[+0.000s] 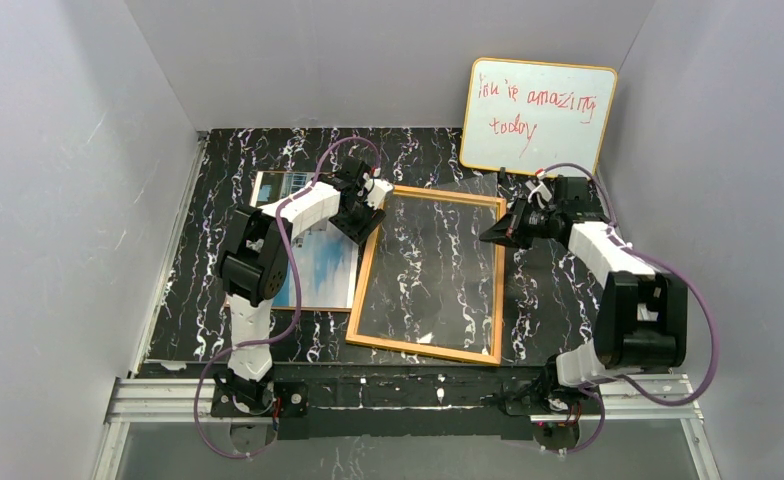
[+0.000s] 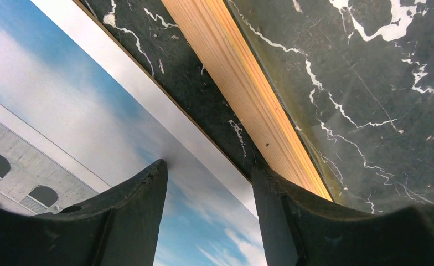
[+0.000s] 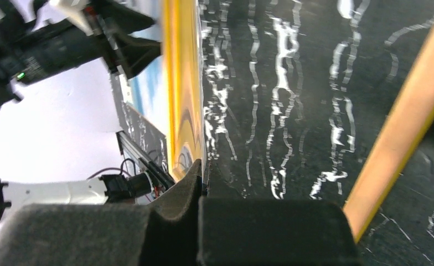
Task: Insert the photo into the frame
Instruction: Place the photo frame item in the photo frame.
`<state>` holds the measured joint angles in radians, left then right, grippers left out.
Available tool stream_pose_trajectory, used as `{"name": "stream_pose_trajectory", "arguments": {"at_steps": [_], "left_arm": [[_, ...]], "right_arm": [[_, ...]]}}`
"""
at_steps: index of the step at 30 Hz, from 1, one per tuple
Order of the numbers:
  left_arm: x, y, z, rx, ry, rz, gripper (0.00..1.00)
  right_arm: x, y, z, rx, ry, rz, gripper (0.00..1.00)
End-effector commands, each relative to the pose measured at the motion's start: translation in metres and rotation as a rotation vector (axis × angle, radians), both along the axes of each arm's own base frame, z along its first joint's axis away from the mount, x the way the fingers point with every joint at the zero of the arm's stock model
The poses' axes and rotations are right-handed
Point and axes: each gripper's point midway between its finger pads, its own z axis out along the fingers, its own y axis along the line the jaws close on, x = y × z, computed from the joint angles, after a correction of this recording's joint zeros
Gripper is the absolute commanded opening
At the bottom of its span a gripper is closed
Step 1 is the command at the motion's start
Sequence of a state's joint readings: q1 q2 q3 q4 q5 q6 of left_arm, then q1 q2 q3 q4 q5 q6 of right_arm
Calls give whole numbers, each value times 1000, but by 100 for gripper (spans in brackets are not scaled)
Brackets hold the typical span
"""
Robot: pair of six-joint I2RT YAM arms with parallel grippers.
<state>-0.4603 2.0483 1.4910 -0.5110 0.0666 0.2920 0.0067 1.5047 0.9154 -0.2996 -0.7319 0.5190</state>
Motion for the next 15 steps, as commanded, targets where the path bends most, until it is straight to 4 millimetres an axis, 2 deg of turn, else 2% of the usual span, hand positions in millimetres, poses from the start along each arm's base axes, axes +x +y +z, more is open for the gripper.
{"name": "stream_pose_trajectory", "arguments": {"at_steps": [1, 4, 9, 15], "left_arm": [[-24, -4, -23, -18, 126, -22, 55], [-25, -4, -23, -23, 128, -25, 55], [-25, -4, -22, -23, 125, -31, 55], [-27, -4, -23, -24, 126, -32, 55]], "right_arm": [[3, 15, 60, 121, -251, 68, 1], [3, 17, 64, 142, -263, 81, 1], [3, 18, 47, 155, -191, 89, 1], [2, 17, 42, 146, -183, 76, 1]]}}
